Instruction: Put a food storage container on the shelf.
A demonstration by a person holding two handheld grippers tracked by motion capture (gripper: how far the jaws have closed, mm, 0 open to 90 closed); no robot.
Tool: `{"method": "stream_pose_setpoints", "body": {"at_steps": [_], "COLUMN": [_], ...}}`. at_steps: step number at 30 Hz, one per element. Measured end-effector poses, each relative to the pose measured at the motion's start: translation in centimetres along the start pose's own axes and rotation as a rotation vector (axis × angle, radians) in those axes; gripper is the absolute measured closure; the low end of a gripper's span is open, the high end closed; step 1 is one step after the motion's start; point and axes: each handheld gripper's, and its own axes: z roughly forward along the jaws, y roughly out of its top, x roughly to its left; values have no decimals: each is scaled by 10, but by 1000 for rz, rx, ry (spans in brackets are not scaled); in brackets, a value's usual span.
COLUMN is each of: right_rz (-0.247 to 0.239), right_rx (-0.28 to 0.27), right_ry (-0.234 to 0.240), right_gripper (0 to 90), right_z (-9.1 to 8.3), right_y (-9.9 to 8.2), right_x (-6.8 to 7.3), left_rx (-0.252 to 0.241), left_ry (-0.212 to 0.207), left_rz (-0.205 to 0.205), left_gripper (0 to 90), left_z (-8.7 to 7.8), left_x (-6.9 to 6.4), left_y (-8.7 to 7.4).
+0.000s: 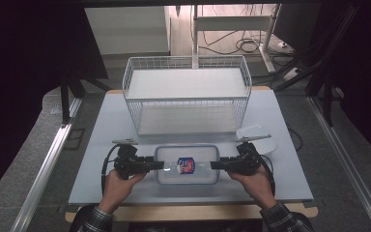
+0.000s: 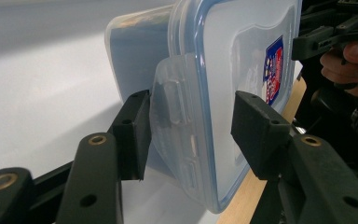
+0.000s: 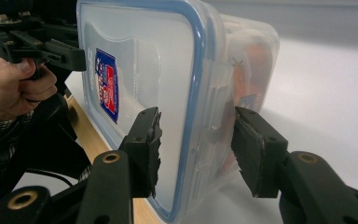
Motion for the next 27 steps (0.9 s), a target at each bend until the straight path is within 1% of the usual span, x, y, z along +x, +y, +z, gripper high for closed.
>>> {"method": "stream_pose_setpoints", "body": {"at_steps": [6,10,20,24,25,26,27], "right_rz": [-43,-67,-133,-153,-158,-163,-163], "right_rx": [-30,-50,-100,-124,-132,-137,-137], "right_ry": [-4,-9,-28,-31,-33,-34,-34], "right_gripper": [529,529,528,527,527,527,527], "right_z": [-7,-13,-39,-48,-50,-52,-52], "right_y": [13,24,63,81,87,91,91], "right_x": [7,11,26,30,31,32,32], "left_rx": [-36,-57,-107,-129,-134,-134,-138], "left_ry": [16,27,47,56,56,56,56], "left_rz": [33,54,110,131,136,136,141], "left_gripper": [483,482,483,482,482,483,483], "left_z": [-10,-16,-34,-43,-44,-44,-46], "left_x": [-7,-12,-30,-35,-35,-35,-36], "left_y": [15,28,68,89,93,93,98]}}
